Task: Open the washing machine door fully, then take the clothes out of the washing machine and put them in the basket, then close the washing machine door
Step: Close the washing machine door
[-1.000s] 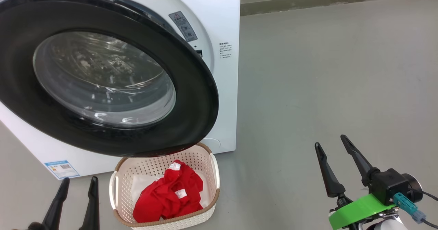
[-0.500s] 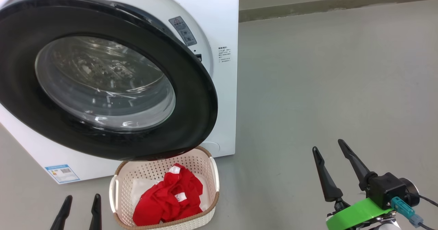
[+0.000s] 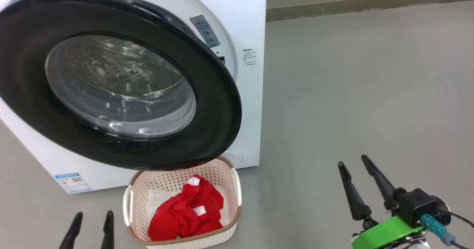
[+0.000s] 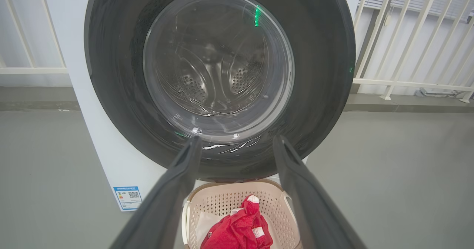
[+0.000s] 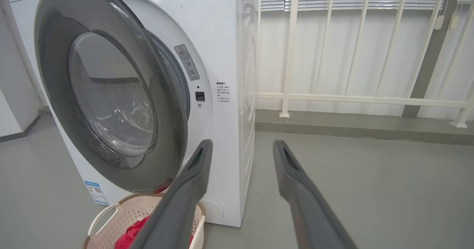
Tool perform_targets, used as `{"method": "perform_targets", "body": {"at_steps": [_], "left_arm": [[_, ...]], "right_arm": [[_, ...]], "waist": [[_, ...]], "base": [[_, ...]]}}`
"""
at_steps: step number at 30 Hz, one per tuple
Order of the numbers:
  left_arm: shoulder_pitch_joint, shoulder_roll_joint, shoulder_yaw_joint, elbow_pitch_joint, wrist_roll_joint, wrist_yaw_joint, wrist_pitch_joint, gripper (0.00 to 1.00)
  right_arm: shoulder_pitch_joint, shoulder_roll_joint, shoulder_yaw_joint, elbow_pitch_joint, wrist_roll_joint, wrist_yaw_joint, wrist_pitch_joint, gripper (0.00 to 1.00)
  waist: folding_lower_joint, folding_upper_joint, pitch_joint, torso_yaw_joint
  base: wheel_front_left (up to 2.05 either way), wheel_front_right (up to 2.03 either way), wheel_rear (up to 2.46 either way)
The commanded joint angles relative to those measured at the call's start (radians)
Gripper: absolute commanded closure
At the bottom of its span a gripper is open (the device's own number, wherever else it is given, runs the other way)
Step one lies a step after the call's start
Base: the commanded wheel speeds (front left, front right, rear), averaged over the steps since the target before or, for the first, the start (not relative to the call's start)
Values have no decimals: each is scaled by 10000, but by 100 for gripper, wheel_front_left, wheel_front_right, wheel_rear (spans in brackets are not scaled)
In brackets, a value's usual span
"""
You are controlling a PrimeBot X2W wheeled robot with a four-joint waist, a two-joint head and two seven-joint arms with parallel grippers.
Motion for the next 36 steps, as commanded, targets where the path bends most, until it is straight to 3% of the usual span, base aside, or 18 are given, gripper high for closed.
{"method": "perform_targets", "body": {"at_steps": [1,11,22,36], "left_arm": [[-257,171,263,-234,131,-57,-120,0],[-469,188,19,-208,-8,-57,-120,0],[-834,392,-507,-204,64,-57,-120,0],[-1899,305,-1445,-310,-117,-57,-120,0]], "right_arm": [[-244,-104,252,-137,254,63,-63,100],[-1285,-91,922,1142,749,63,-63,100],[-3608,-40,2323,2791,1124,63,-63,100],[-6855,-286,4029,4932,2100,63,-63,100]], "waist": [[0,0,34,92],[0,0,179,841],[0,0,541,1783],[0,0,1840,2900]], "base": [[0,0,0],[0,0,0],[0,0,0],[0,0,0]]}}
